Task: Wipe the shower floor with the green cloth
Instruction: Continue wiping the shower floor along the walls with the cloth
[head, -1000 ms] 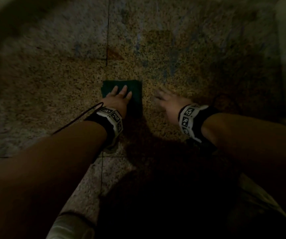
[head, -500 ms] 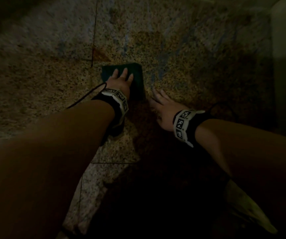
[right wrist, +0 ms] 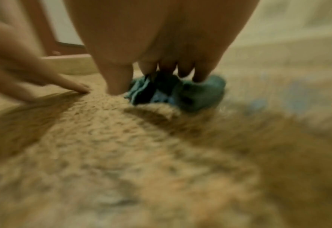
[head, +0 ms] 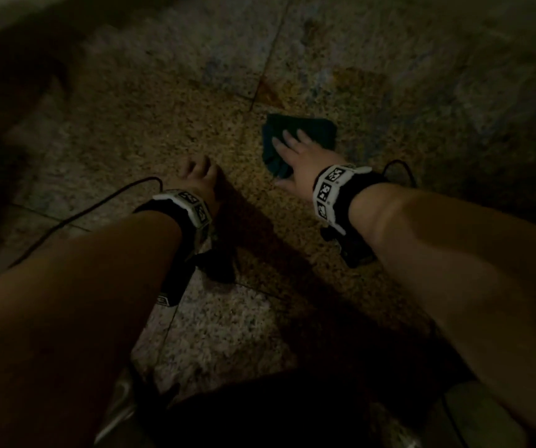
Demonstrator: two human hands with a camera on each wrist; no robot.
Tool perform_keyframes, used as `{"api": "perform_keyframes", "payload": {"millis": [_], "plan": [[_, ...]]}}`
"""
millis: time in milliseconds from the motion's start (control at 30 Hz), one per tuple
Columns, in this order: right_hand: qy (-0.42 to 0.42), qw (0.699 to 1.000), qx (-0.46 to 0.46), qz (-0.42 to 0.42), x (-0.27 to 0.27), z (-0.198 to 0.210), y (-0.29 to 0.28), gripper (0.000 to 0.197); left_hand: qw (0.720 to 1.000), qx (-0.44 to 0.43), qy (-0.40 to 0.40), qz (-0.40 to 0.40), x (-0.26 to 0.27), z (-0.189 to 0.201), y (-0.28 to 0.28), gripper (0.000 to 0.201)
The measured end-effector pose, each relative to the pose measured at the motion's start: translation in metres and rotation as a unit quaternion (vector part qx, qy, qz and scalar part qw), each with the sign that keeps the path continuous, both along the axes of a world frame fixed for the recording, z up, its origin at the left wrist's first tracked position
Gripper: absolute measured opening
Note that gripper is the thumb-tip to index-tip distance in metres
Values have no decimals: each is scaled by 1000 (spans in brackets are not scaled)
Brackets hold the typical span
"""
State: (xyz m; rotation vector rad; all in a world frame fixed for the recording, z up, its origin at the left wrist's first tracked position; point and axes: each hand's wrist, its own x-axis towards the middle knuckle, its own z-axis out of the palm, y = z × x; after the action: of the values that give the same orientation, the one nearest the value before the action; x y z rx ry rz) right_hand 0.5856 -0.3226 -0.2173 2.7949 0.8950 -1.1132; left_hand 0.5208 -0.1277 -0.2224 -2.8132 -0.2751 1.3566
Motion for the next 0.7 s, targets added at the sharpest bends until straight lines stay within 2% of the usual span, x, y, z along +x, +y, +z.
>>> {"api": "perform_keyframes", "payload": {"millis": [100, 167, 233, 333, 533, 700], "plan": [[29, 999, 4, -31, 4, -3, 4, 61, 1000, -4, 7, 29, -5, 2, -10, 68], [36, 999, -8, -25, 2, -2, -5, 63, 999, -7, 7, 37, -5, 4, -18, 67], [70, 997, -37, -20, -2, 4, -20, 66, 1000, -3, 0, 29, -3, 10, -29, 68], [112, 991, -67, -1, -12, 10, -46, 61, 1000, 2, -6, 13, 6, 16, -47, 70], [47, 996, -50, 65, -4, -4, -65, 55, 999, -5, 16, 37, 27, 17, -78, 75], [38, 999, -10, -4, 24, -10, -51, 55, 997, -16, 1, 72, 29, 9, -86, 79]]}}
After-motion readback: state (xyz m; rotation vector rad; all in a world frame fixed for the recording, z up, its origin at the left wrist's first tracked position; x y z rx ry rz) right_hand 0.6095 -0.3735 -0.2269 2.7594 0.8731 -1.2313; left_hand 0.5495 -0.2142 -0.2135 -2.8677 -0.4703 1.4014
